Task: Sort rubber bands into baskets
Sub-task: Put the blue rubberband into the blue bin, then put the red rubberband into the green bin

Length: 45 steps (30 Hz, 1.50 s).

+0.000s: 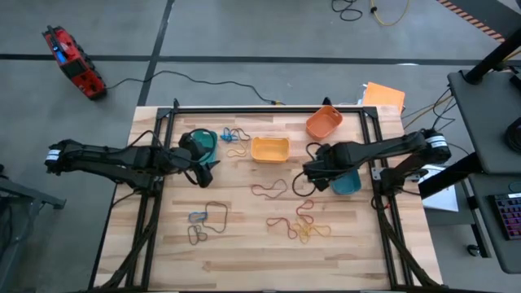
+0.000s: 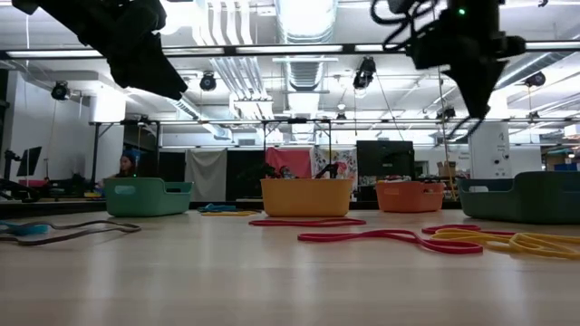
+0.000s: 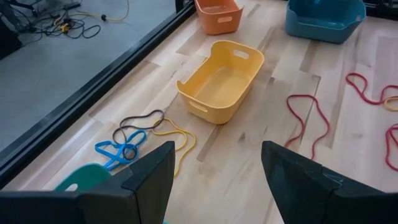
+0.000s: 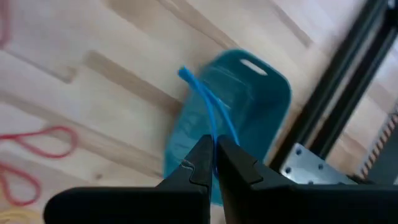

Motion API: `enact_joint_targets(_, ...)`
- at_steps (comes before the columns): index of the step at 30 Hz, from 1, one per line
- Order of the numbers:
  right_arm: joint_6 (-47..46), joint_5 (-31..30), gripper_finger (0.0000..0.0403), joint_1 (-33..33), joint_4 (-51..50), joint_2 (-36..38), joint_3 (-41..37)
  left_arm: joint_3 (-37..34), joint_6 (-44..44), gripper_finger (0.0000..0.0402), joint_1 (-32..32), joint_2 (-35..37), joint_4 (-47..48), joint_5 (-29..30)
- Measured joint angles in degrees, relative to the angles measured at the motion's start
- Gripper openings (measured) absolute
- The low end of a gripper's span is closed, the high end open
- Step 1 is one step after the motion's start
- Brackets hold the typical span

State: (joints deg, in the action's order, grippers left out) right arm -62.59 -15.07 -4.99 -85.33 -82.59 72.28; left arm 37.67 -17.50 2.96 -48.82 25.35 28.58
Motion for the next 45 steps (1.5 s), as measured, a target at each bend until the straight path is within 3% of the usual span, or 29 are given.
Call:
enact_joint_targets(13, -5.4, 0.5, 0.0009, 0.0, 4.3, 0.8, -16.2, 0.0, -1.1, 0.0223, 0.0, 0.0, -3.0, -0.8)
enact_joint_targets(26, -5.1, -5.2, 0.0013, 0.0, 13.0, 0.8, -20.1, 0.0, -2.6, 0.0223, 0.0, 0.0, -7.0, -0.8)
enact_joint_targets(35, -4.3, -6.5, 0.0080, 0.0, 13.4, 0.8, -20.1, 0.0, -5.7, 0.0223, 0.1, -0.5, -8.1, -1.2)
enact_joint_targets(41, -3.8, -12.8, 0.0125, -1.0, 15.5, 1.3, -20.1, 0.0, -5.8, 0.0223, 0.1, -5.1, -14.3, -5.9)
enact_joint_targets(45, 0.3, -17.4, 0.0135, -3.7, 22.8, 2.4, -20.1, 0.0, -6.6, 0.0223, 0.6, -9.0, -18.8, -8.3)
